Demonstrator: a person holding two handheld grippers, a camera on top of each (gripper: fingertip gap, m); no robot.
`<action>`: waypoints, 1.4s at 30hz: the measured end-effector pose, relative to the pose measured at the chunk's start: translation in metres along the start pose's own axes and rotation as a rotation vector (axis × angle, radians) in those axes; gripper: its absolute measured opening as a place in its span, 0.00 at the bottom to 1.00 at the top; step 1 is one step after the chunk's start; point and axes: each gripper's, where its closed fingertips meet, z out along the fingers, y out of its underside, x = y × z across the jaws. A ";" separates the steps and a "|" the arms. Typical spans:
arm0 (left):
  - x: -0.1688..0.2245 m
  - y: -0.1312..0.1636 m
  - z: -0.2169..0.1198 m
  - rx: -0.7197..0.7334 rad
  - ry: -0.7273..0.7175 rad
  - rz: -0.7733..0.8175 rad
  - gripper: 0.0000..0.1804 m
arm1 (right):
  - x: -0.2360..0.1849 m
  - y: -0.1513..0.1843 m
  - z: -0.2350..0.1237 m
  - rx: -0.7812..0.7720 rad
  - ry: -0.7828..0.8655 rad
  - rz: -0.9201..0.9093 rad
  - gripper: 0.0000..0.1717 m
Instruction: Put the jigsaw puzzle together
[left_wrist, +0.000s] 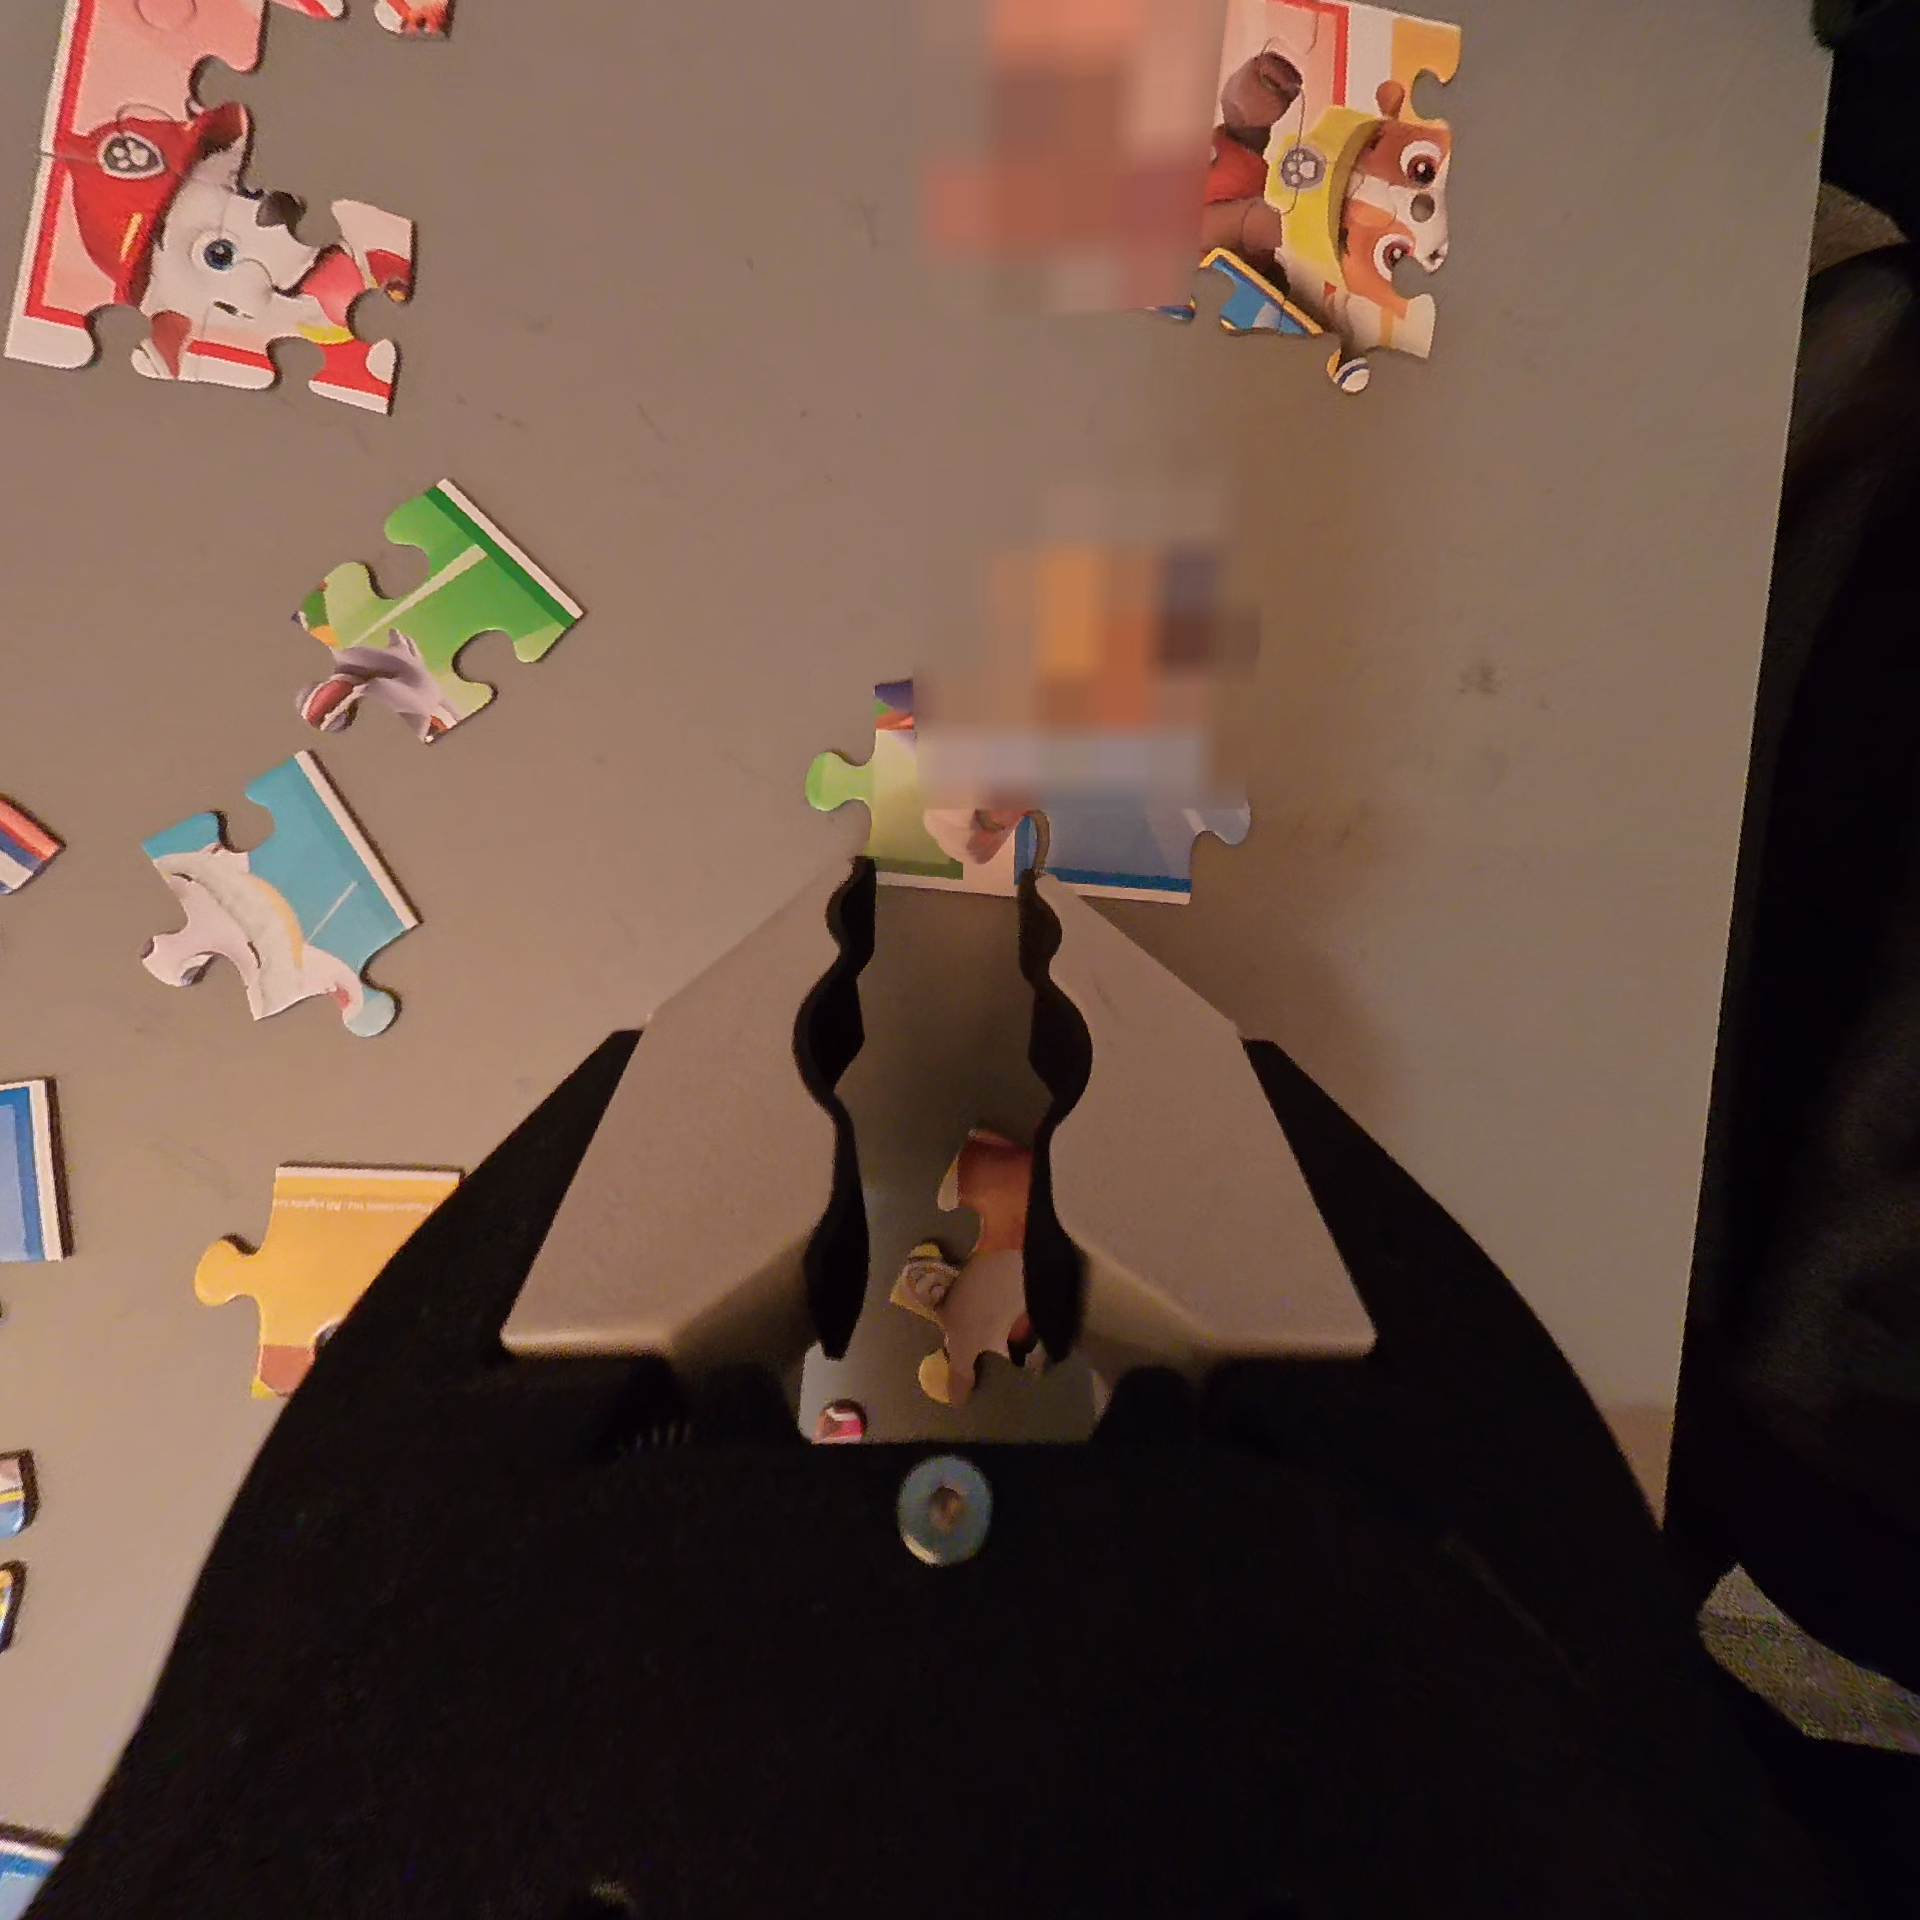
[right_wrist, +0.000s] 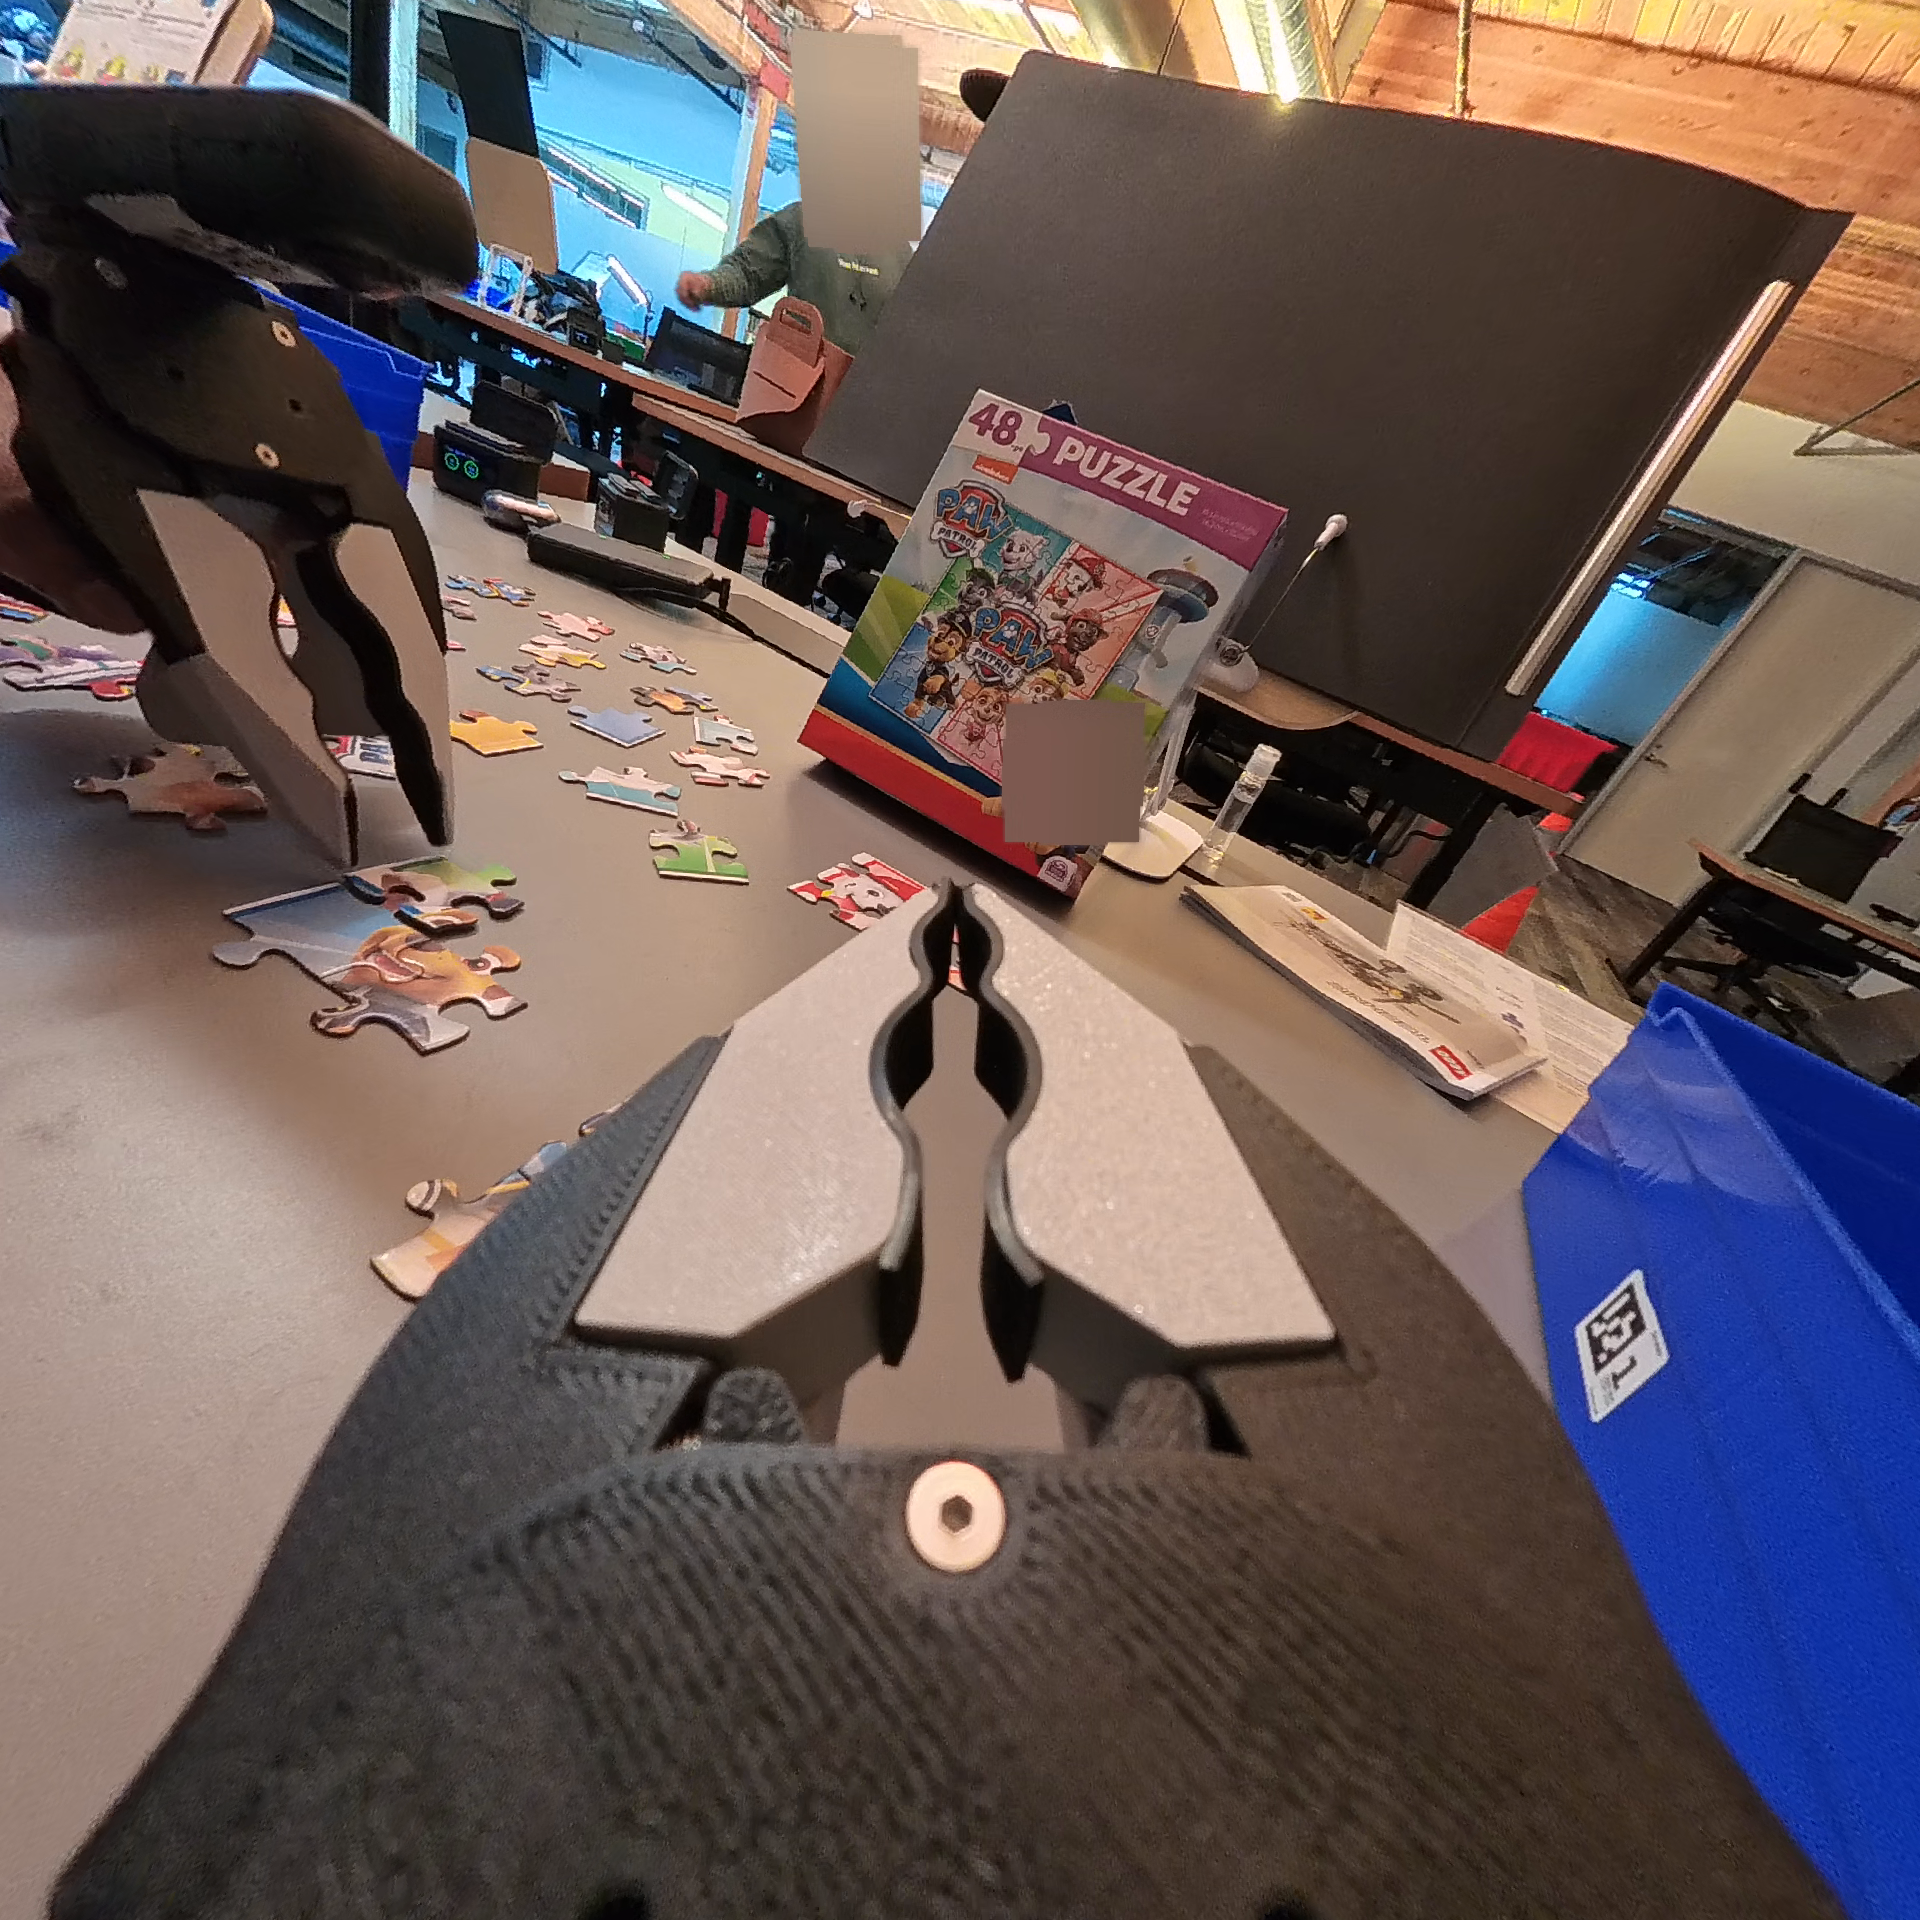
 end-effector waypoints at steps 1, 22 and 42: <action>0.001 -0.002 -0.001 0.011 0.006 -0.005 0.13 | 0.000 0.000 0.000 0.000 0.000 0.000 0.00; -0.015 -0.008 0.008 0.014 -0.072 -0.097 0.14 | 0.000 0.000 0.000 -0.002 -0.001 0.001 0.00; -0.013 -0.013 0.004 0.037 -0.072 -0.109 0.12 | 0.000 0.000 0.000 -0.003 -0.002 -0.001 0.00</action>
